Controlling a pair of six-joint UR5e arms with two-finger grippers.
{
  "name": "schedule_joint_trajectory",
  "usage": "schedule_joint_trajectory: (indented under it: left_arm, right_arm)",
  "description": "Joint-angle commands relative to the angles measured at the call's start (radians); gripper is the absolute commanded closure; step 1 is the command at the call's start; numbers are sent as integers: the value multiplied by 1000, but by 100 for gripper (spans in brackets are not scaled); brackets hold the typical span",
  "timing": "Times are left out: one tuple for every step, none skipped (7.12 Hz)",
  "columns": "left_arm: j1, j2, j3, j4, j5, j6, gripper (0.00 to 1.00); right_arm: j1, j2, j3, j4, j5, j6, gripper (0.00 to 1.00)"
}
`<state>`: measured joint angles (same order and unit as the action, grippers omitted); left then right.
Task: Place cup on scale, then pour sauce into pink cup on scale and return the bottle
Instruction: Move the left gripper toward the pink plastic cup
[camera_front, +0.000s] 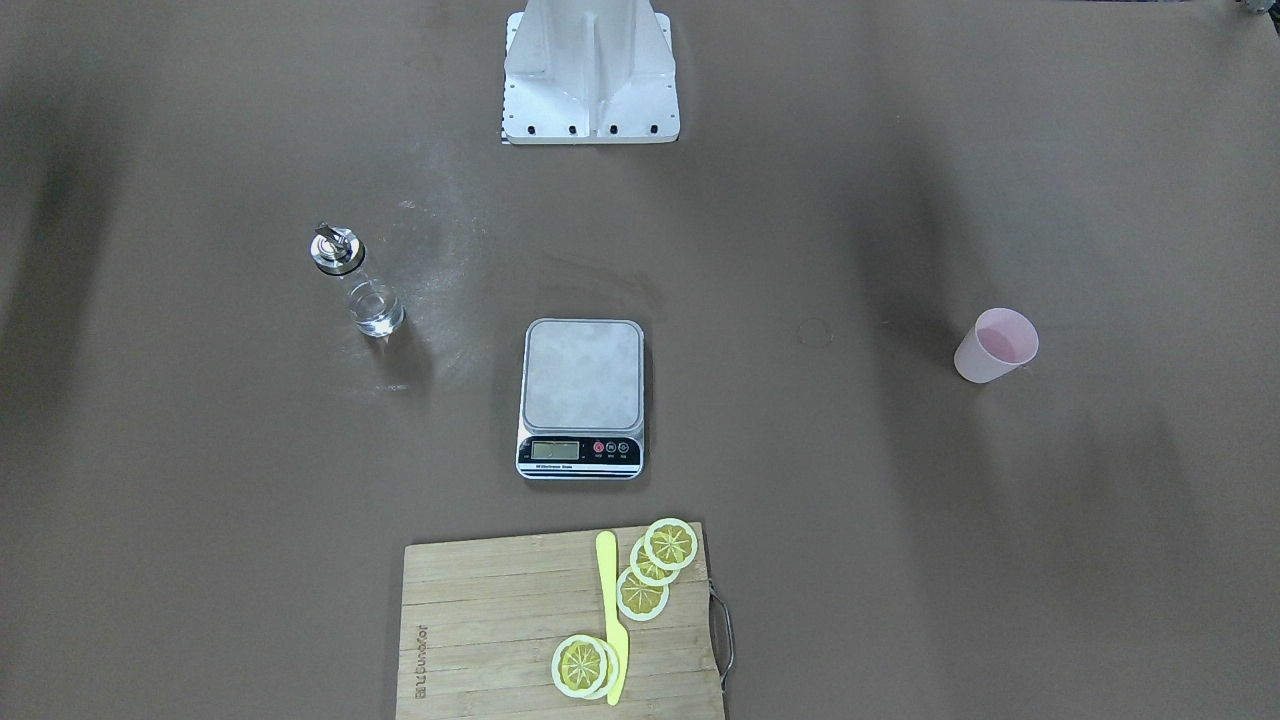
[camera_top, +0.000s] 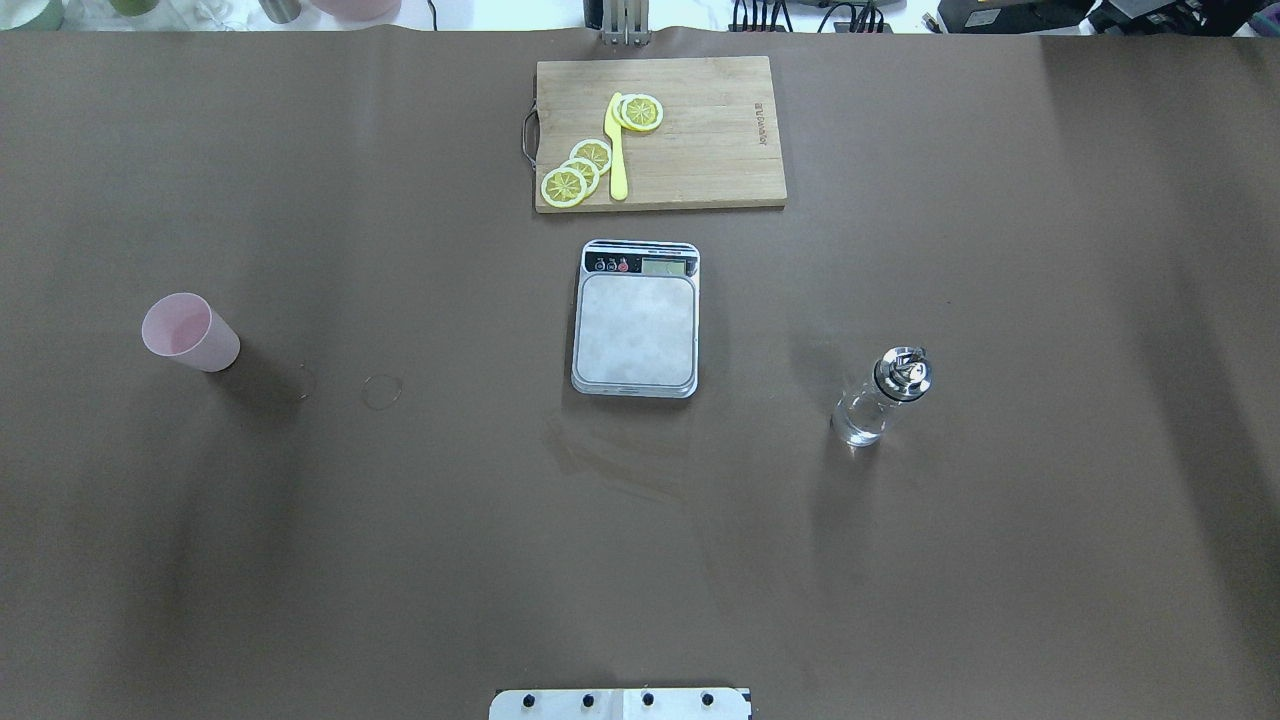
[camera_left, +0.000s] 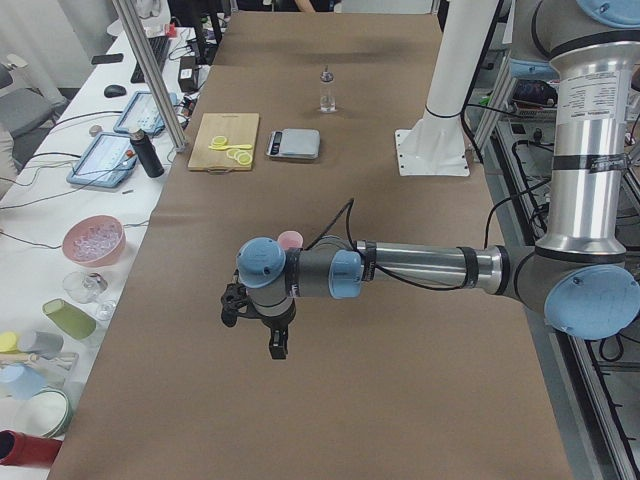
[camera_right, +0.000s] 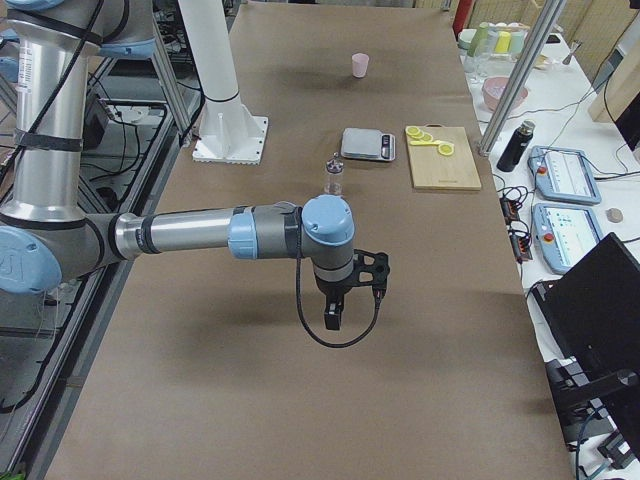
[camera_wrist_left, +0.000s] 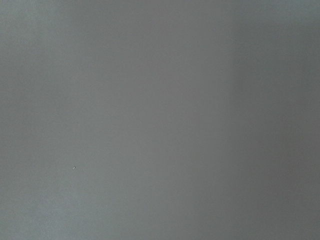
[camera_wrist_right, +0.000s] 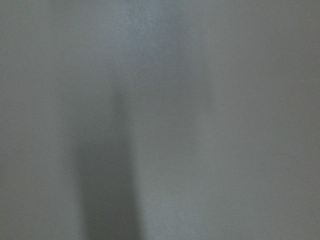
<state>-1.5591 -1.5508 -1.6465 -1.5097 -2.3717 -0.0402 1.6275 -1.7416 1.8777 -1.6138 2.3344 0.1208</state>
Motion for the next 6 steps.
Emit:
schedule_joint_trajectory:
  left_arm:
    - [25, -38, -22, 2, -4, -123, 1]
    - [56, -51, -41, 0, -7, -186, 1]
    - [104, -72, -55, 0, -8, -278, 1]
    - [154, -87, -68, -4, -8, -364, 1]
    - [189, -90, -75, -13, -9, -425, 1]
    - [229, -89, -76, -61, -9, -501, 1]
  right_arm:
    - [0, -6, -5, -1, 0, 2, 0]
    - [0, -6, 6, 0, 2, 3, 0]
    - [0, -4, 8, 0, 3, 8, 0]
    - [0, 2, 8, 0, 2, 37, 0]
    - [0, 5, 9, 0, 2, 43, 0]
    - [0, 5, 12, 0, -1, 55, 0]
